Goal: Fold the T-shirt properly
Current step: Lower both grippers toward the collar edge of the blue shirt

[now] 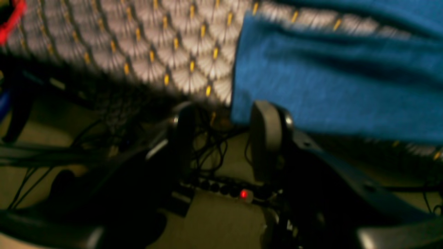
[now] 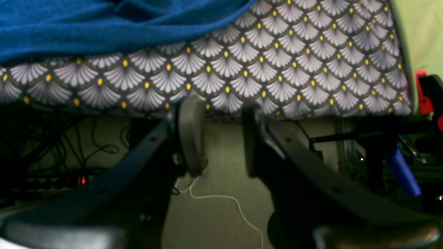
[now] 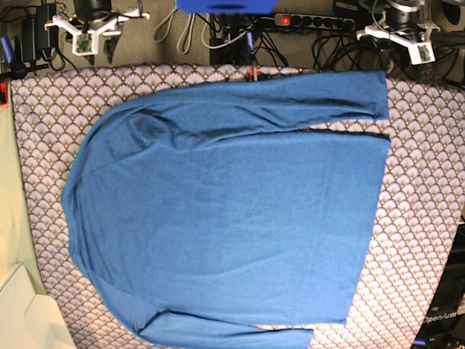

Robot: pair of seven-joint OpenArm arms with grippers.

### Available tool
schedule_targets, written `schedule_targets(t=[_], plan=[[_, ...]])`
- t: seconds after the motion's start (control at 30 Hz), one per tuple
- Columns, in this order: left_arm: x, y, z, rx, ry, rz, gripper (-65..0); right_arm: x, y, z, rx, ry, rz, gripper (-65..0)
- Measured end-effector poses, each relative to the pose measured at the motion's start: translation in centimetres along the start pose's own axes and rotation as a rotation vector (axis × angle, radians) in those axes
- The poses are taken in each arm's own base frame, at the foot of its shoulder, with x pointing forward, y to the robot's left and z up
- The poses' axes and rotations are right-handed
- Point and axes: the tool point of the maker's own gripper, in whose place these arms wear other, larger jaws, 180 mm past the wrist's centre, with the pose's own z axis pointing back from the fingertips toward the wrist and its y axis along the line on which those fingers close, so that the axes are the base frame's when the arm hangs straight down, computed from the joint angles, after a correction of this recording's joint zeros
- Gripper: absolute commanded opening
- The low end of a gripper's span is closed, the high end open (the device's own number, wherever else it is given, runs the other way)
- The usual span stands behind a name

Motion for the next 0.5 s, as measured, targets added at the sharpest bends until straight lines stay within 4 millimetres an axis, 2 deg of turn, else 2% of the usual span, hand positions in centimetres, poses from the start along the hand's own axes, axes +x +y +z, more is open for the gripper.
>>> schedule_targets(t=[0.17,0.33,0.5], plan=[[0.6,0.1,-1.4,0.006,-0.028,0.017,-32.5,-0.3,0.0,-0.7,-0.002,0.04,-0.005,-44.8],[0.6,0.2,-2.3,0.011,-0.034,0.024,-32.3,-0.2,0.0,-0.9,-0.004,0.04,-0.006,-44.8],[-0.3,0.6,-3.2,0.028,-0.014,0.039,-32.3,0.3,0.0,-1.2,-0.006,0.028,-0.008,-44.7]])
